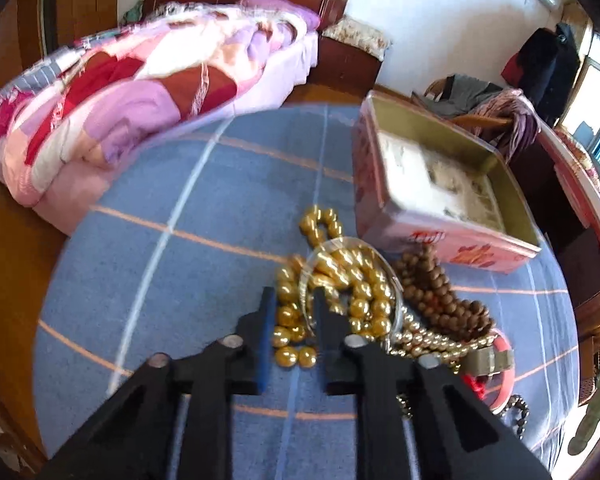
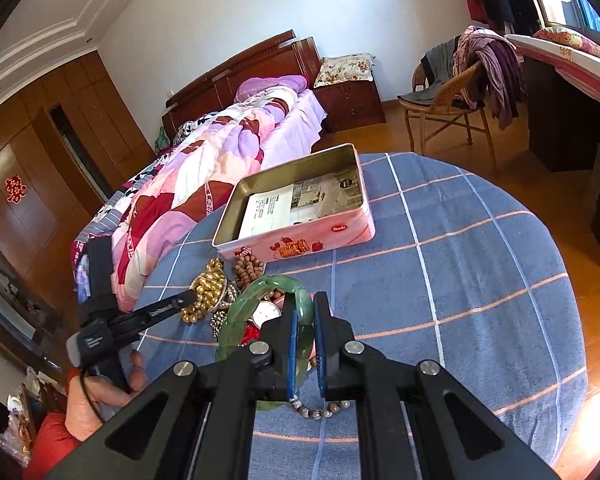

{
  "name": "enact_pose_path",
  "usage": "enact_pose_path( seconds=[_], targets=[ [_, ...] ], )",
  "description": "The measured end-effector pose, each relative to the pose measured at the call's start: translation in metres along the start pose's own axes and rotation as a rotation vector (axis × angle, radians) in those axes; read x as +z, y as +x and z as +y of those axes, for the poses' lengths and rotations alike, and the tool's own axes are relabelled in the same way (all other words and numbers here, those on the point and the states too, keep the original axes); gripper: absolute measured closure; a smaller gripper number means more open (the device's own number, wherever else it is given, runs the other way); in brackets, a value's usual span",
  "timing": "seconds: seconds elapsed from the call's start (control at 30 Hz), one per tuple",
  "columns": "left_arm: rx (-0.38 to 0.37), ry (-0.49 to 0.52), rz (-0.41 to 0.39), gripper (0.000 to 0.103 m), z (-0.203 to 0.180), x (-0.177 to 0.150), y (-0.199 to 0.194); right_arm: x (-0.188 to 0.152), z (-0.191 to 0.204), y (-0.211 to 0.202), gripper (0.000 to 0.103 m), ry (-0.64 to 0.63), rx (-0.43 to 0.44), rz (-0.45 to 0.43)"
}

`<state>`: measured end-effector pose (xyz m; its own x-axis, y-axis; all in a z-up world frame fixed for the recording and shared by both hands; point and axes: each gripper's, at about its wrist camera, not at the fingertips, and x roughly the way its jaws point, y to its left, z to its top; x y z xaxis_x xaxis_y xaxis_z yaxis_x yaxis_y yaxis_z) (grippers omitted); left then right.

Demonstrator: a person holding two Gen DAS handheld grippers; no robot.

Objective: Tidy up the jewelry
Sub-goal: 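Grasp the thin silver bangle with the left tool while the right tool holds the jade bangle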

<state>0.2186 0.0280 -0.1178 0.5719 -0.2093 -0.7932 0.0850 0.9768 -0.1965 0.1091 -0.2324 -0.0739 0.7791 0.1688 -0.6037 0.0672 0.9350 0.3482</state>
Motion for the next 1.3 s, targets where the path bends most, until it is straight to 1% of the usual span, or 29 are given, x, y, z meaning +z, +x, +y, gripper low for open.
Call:
enact_pose_path(
  seconds=[0.03, 0.07, 0.1, 0.17, 0.33, 0.4, 0.43, 0.5, 0.53, 0.57, 0.63, 0.7, 0.73, 0.8, 0.83, 0.87, 0.9, 0.93, 0.97, 1.0, 1.07, 1.1, 1.13, 1.17, 1.23, 1.3],
  targets=[
    [-0.031, -0.005, -0.009, 0.094, 0.001, 0.000, -0.006, 0.001, 0.000, -0.002, 0.096, 0.000, -0.001, -0.006],
    [-0.057, -0.008, -0.022, 0.103, 0.001, -0.001, -0.011, 0.001, 0.000, -0.003, 0.096, 0.002, -0.001, -0.010],
    [-0.064, -0.002, -0.037, 0.102, -0.001, -0.002, -0.017, 0.001, 0.000, -0.005, 0.096, 0.005, 0.000, -0.013],
    [-0.051, 0.026, -0.060, 0.102, -0.003, -0.007, -0.026, 0.000, 0.000, -0.007, 0.096, 0.008, 0.001, -0.017],
    [-0.068, 0.026, -0.058, 0.102, -0.002, -0.017, -0.034, -0.004, 0.003, -0.015, 0.096, 0.005, 0.012, -0.024],
    [-0.093, 0.016, -0.034, 0.101, 0.000, -0.018, -0.034, -0.005, 0.005, -0.019, 0.096, -0.002, 0.016, -0.029],
    [-0.106, 0.004, -0.018, 0.096, 0.000, -0.018, -0.033, -0.006, 0.006, -0.021, 0.096, -0.004, 0.017, -0.034],
    [-0.113, -0.021, 0.002, 0.071, -0.003, -0.021, -0.034, -0.007, 0.007, -0.024, 0.096, -0.004, 0.018, -0.038],
    [-0.100, -0.025, -0.001, 0.042, -0.003, -0.021, -0.034, -0.007, 0.006, -0.024, 0.096, -0.003, 0.019, -0.038],
    [-0.069, -0.026, -0.019, 0.025, -0.005, -0.020, -0.035, -0.007, 0.006, -0.025, 0.096, -0.001, 0.020, -0.038],
    [-0.016, 0.001, -0.063, 0.024, -0.007, -0.015, -0.035, -0.007, 0.005, -0.027, 0.096, 0.003, 0.019, -0.039],
    [0.010, 0.032, -0.056, 0.025, -0.007, -0.008, -0.026, -0.007, 0.002, -0.027, 0.096, 0.007, 0.014, -0.040],
    [0.001, 0.034, -0.037, 0.026, -0.007, -0.003, -0.020, -0.007, 0.001, -0.026, 0.096, 0.012, 0.013, -0.038],
    [-0.050, 0.024, -0.004, 0.026, -0.006, 0.001, -0.013, -0.007, -0.001, -0.023, 0.096, 0.017, 0.009, -0.033],
    [-0.077, 0.038, 0.009, 0.023, -0.010, 0.004, -0.009, -0.007, -0.002, -0.021, 0.096, 0.019, 0.006, -0.030],
    [-0.090, 0.073, 0.016, 0.021, -0.016, 0.005, -0.006, -0.007, -0.002, -0.019, 0.096, 0.021, 0.006, -0.026],
    [-0.092, 0.108, 0.017, 0.019, -0.021, 0.007, -0.004, -0.006, -0.003, -0.018, 0.096, 0.023, 0.006, -0.024],
    [-0.083, 0.155, 0.018, 0.013, -0.027, 0.007, 0.001, -0.006, -0.003, -0.016, 0.096, 0.026, 0.006, -0.020],
    [-0.050, 0.203, 0.029, 0.012, -0.034, 0.007, 0.008, -0.006, -0.003, -0.015, 0.096, 0.027, 0.006, -0.018],
    [-0.031, 0.227, 0.045, 0.012, -0.037, 0.006, 0.013, -0.005, -0.003, -0.013, 0.096, 0.026, 0.005, -0.016],
    [-0.024, 0.245, 0.069, 0.012, -0.040, 0.003, 0.022, -0.004, -0.003, -0.011, 0.096, 0.024, -0.001, -0.012],
    [-0.016, 0.245, 0.053, 0.014, -0.041, 0.002, 0.021, -0.004, -0.003, -0.010, 0.096, 0.026, -0.001, -0.009],
    [-0.014, 0.247, 0.023, 0.025, -0.041, 0.001, 0.019, -0.004, -0.004, -0.008, 0.096, 0.027, -0.001, -0.006],
    [-0.006, 0.261, -0.003, 0.037, -0.040, -0.001, 0.016, -0.003, -0.004, -0.007, 0.096, 0.029, -0.004, -0.005],
    [-0.019, 0.261, 0.007, 0.038, -0.038, 0.000, 0.014, -0.003, -0.004, -0.006, 0.096, 0.033, -0.006, -0.007],
    [-0.033, 0.240, 0.003, 0.038, -0.033, -0.002, 0.009, -0.003, -0.005, -0.005, 0.096, 0.036, -0.004, -0.007]
  ],
)
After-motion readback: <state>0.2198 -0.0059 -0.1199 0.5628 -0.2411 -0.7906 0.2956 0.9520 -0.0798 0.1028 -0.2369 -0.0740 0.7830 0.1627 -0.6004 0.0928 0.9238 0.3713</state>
